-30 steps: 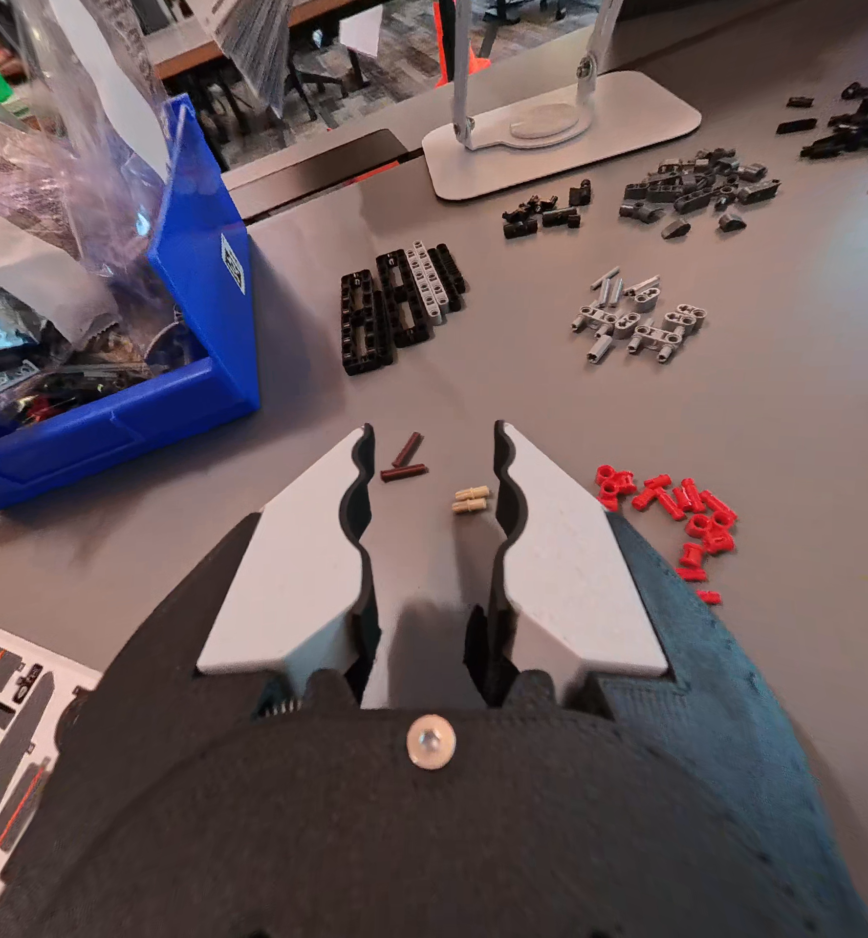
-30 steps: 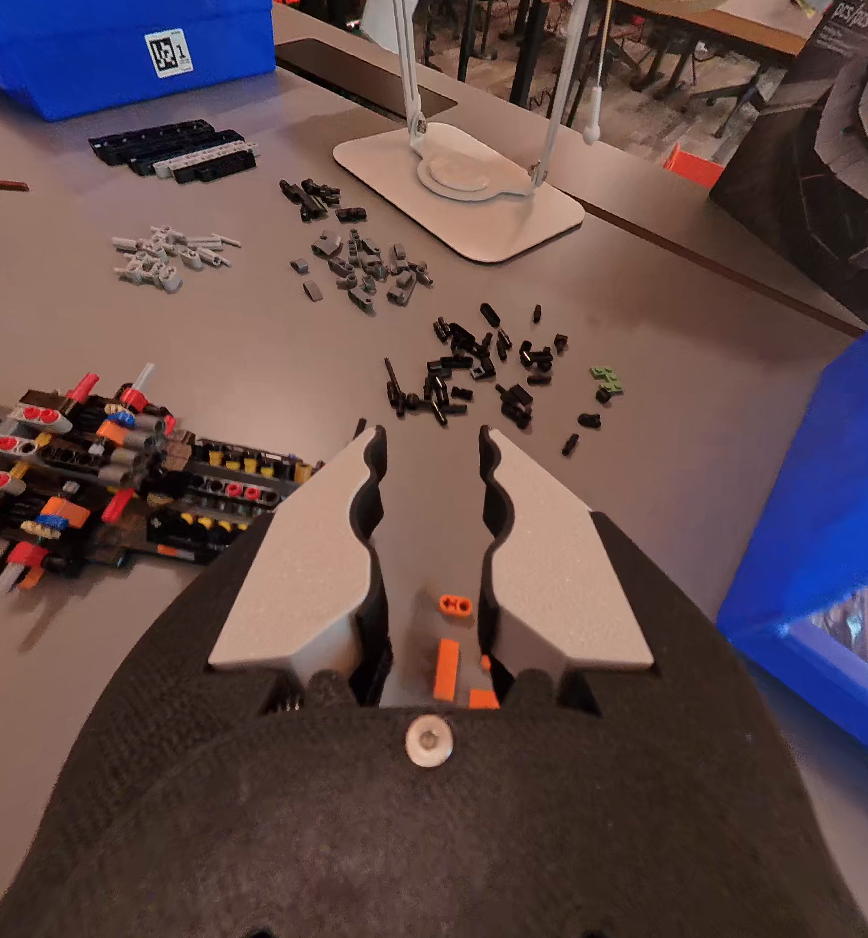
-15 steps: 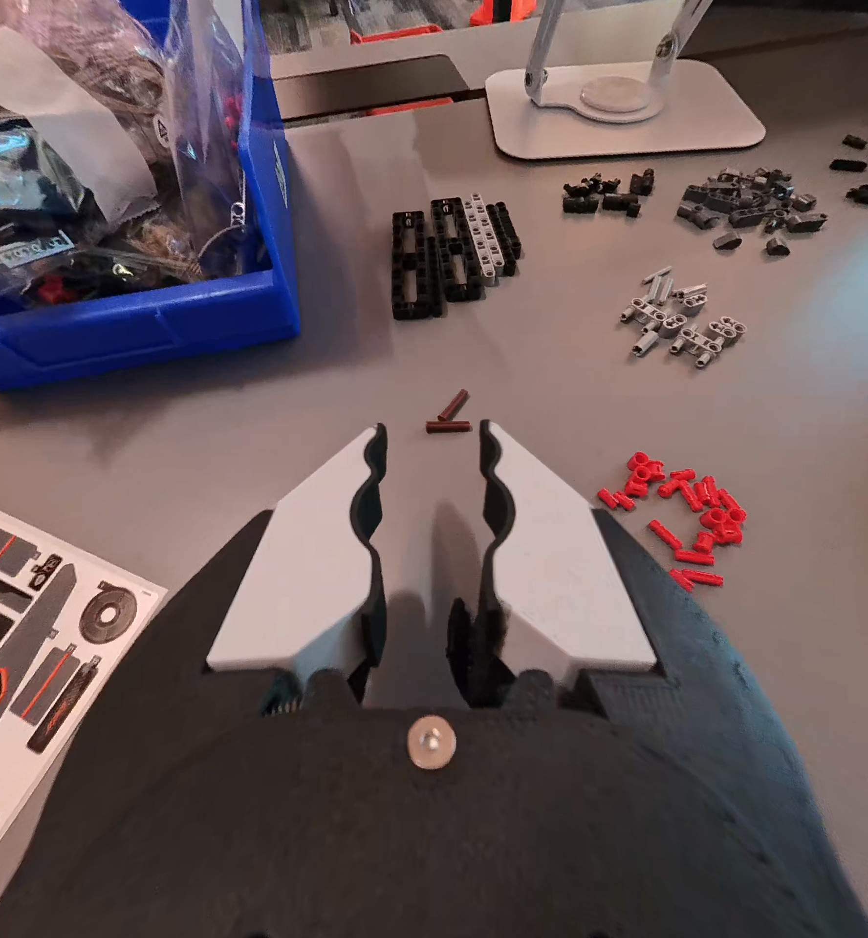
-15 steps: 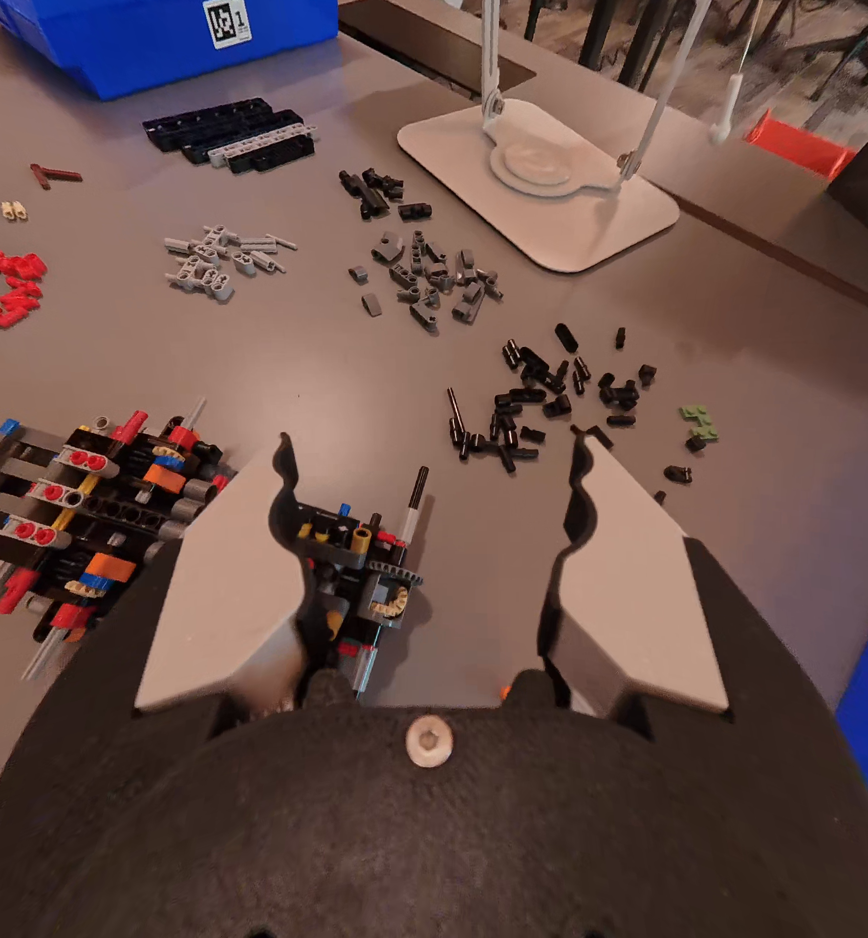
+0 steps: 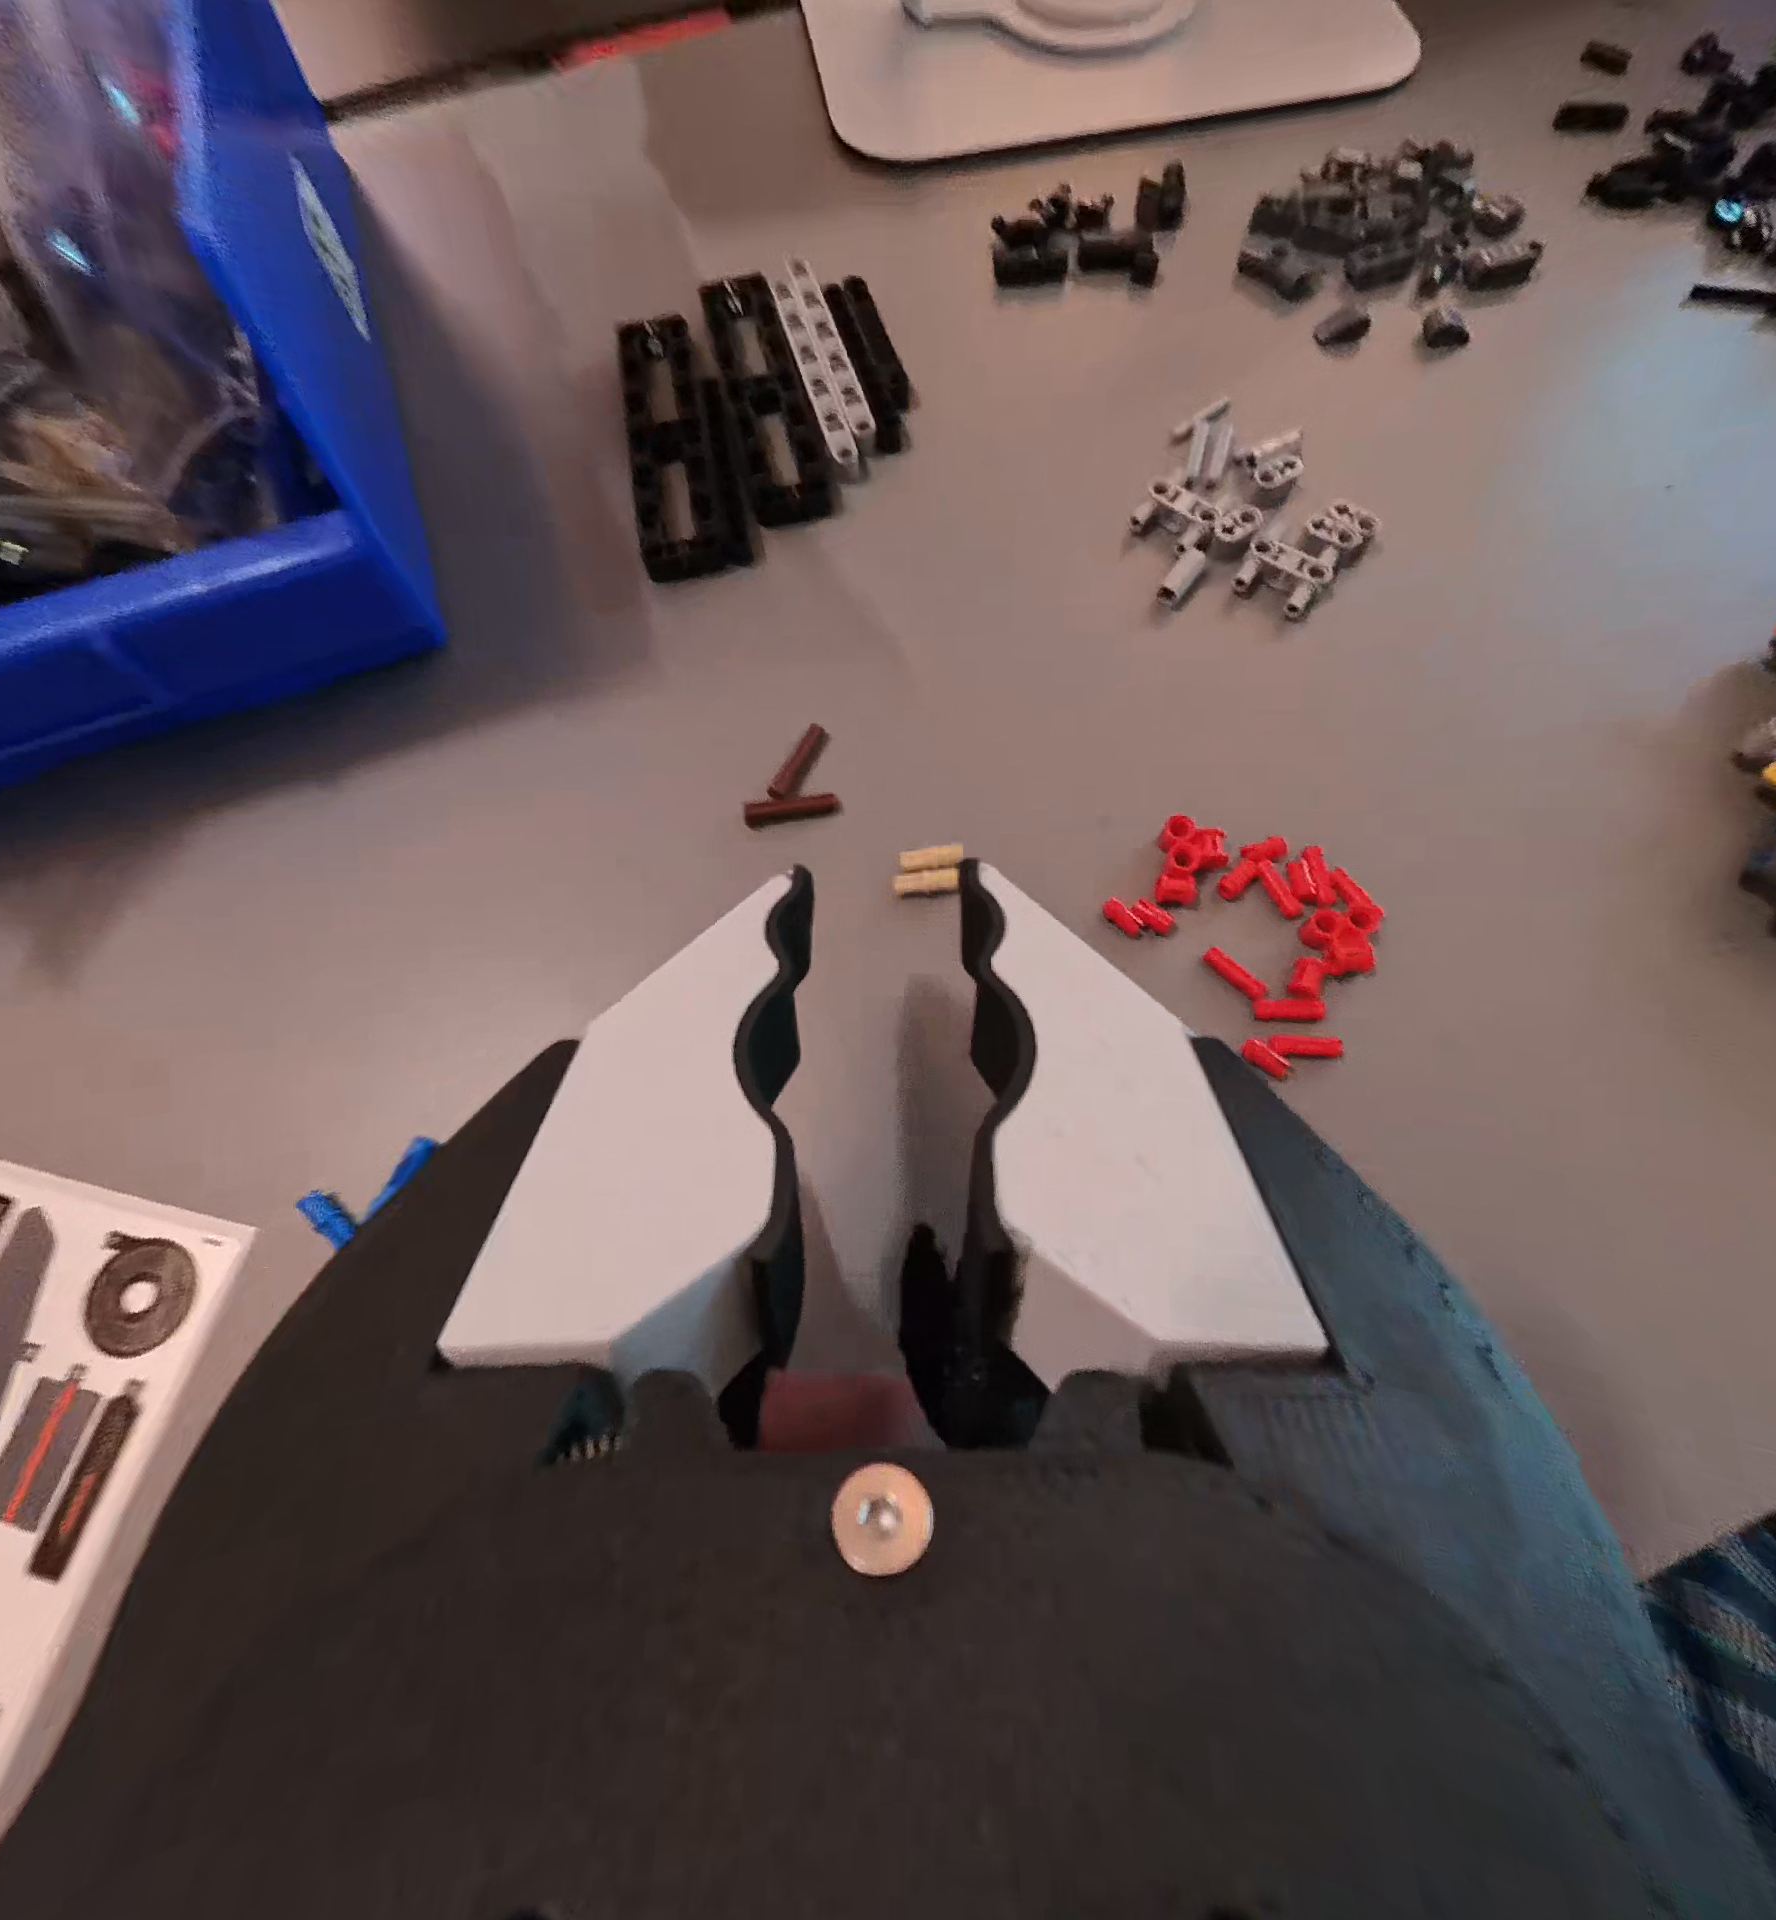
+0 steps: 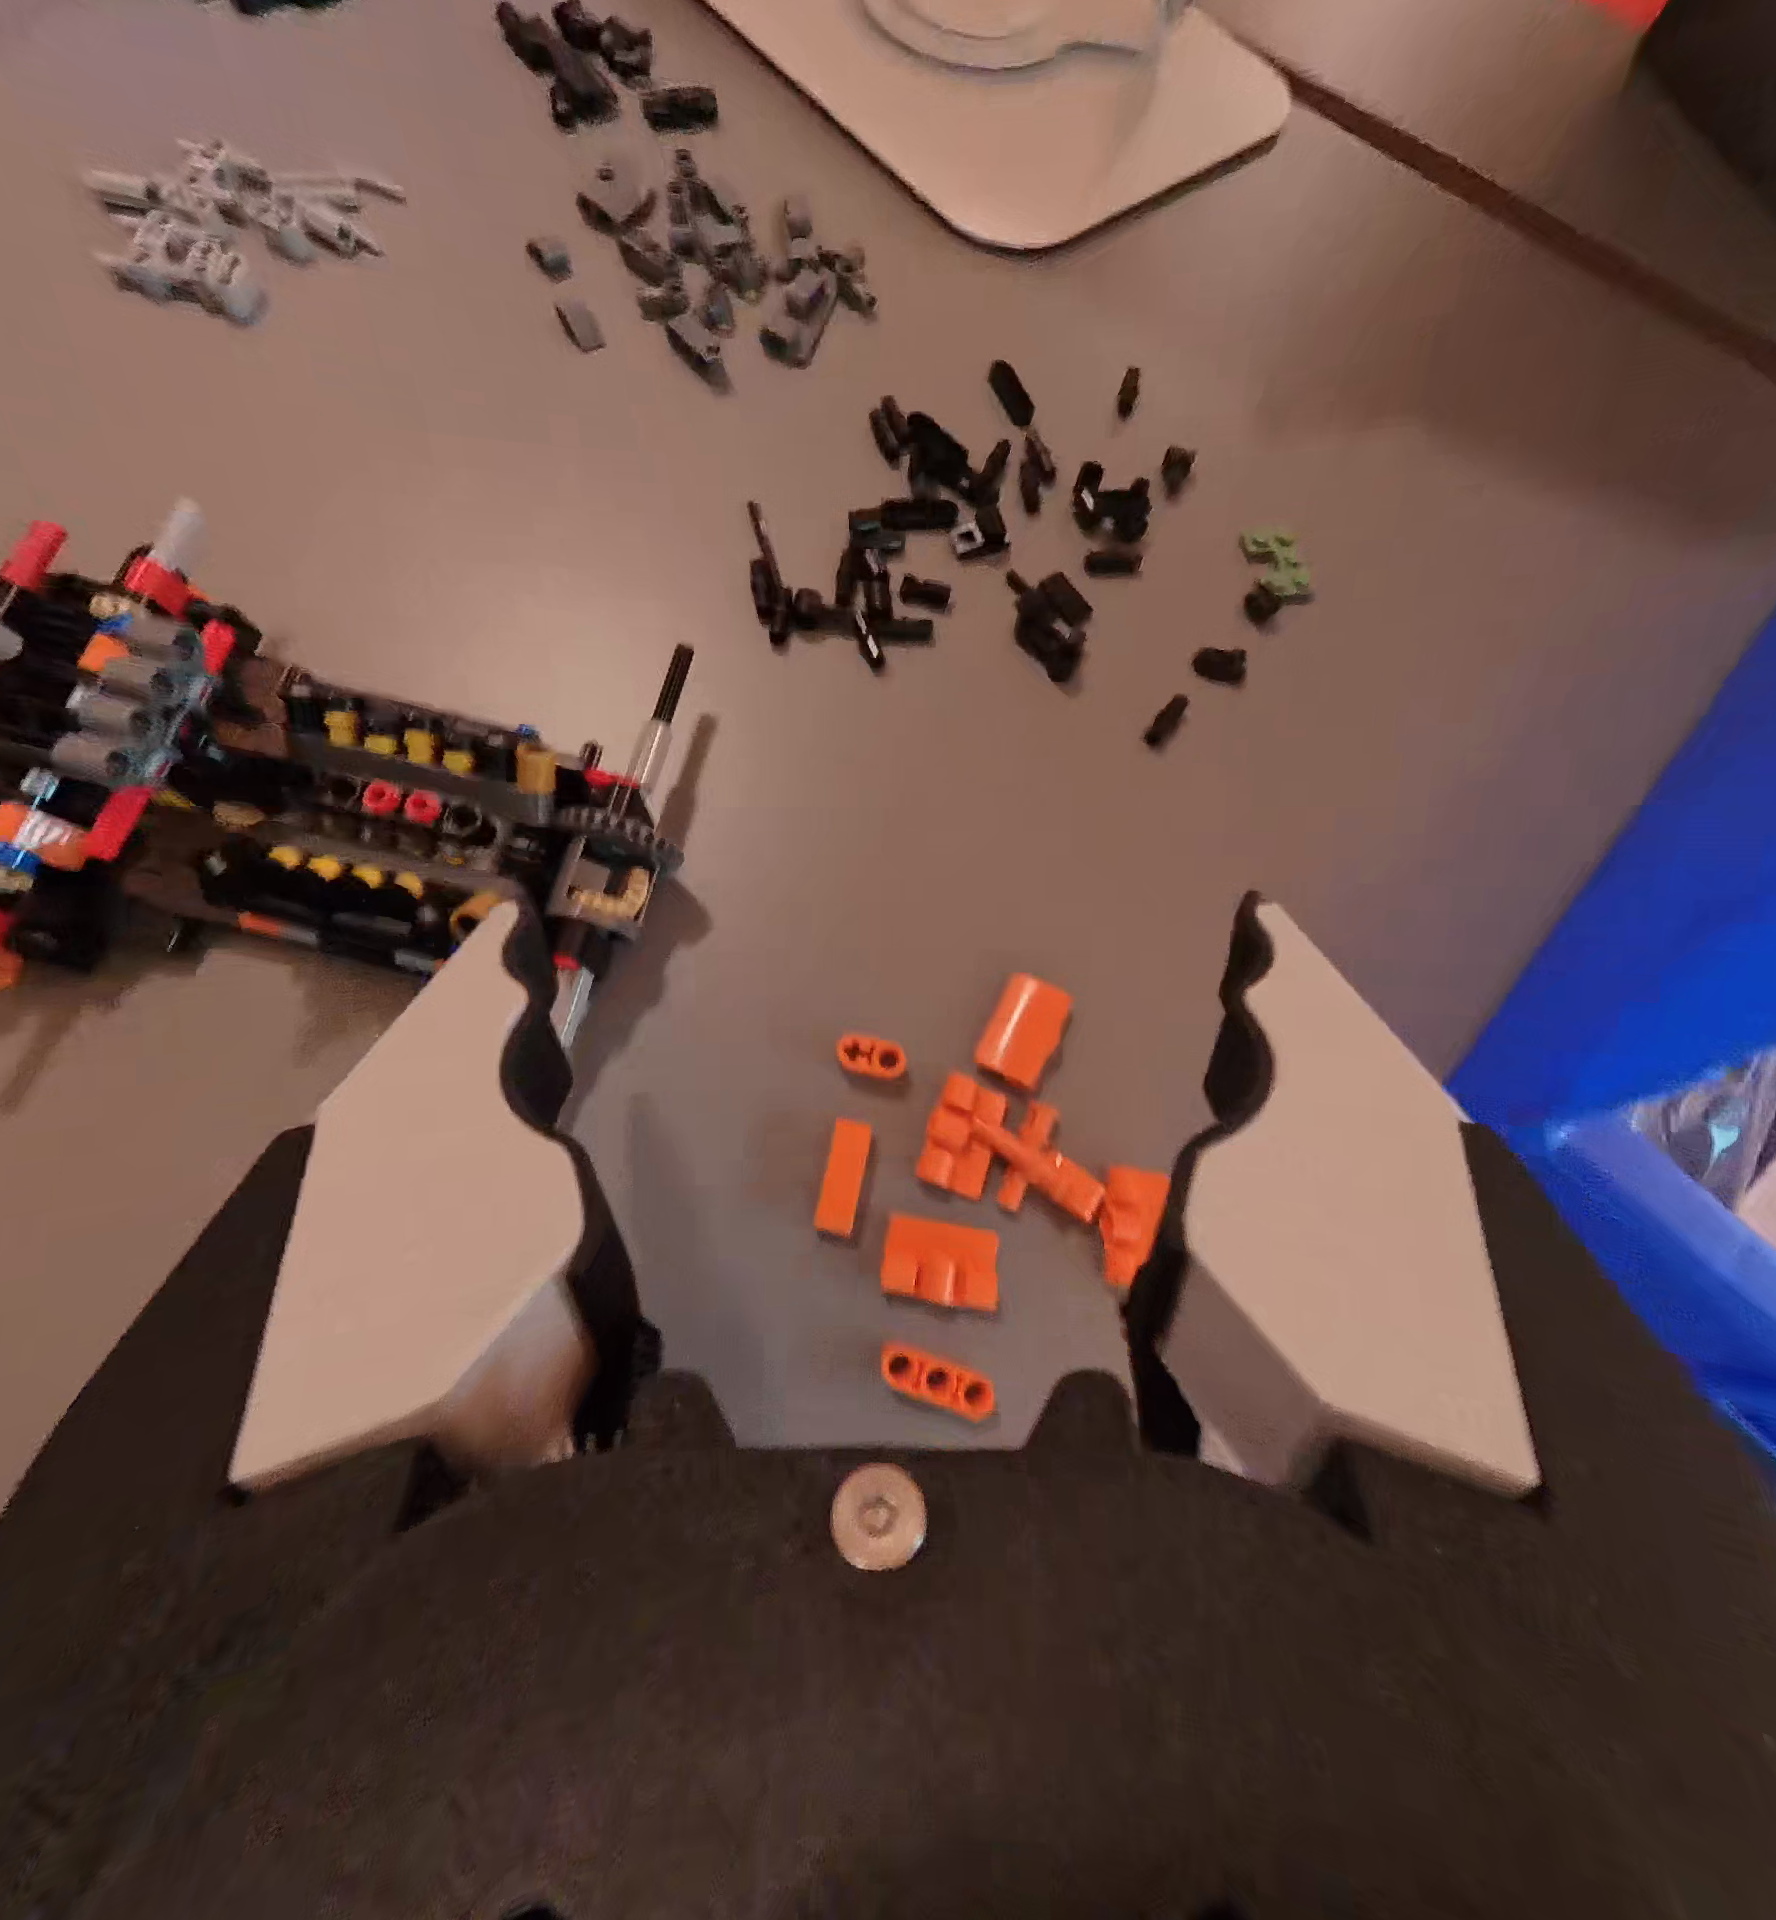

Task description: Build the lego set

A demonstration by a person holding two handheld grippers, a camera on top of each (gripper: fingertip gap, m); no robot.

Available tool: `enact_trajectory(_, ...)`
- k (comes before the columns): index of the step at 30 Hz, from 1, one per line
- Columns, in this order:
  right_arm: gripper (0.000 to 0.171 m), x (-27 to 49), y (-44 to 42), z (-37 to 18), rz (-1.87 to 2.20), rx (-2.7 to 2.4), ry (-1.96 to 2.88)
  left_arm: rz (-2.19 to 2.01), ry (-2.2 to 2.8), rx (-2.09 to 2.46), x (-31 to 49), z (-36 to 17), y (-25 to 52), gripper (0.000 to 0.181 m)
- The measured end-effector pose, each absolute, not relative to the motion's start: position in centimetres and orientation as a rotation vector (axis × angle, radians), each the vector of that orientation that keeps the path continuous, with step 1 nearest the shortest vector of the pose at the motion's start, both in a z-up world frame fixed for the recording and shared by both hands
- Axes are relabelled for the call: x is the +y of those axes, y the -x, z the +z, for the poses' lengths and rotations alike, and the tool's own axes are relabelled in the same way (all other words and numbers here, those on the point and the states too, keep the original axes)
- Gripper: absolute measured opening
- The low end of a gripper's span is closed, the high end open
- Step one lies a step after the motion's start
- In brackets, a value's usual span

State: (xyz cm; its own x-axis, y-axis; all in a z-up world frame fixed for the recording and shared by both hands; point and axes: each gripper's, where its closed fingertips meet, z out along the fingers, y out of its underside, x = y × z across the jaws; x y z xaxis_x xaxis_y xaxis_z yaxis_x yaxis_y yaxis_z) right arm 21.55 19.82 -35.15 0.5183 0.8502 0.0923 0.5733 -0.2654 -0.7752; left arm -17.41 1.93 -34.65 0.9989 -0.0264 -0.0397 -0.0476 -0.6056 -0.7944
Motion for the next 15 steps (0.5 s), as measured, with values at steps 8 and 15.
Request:
enact_trajectory(8,0.116,19.7,-26.8,-37.9,0.344,-1.096,2.134,-0.168,2.336,0.152,1.6,-36.9,15.4,0.074)
enact_trajectory(15,0.098,20.1,-29.2,-39.5,0.321,-0.986,2.202,0.025,2.353,0.116,2.9,-37.2,17.6,0.071)
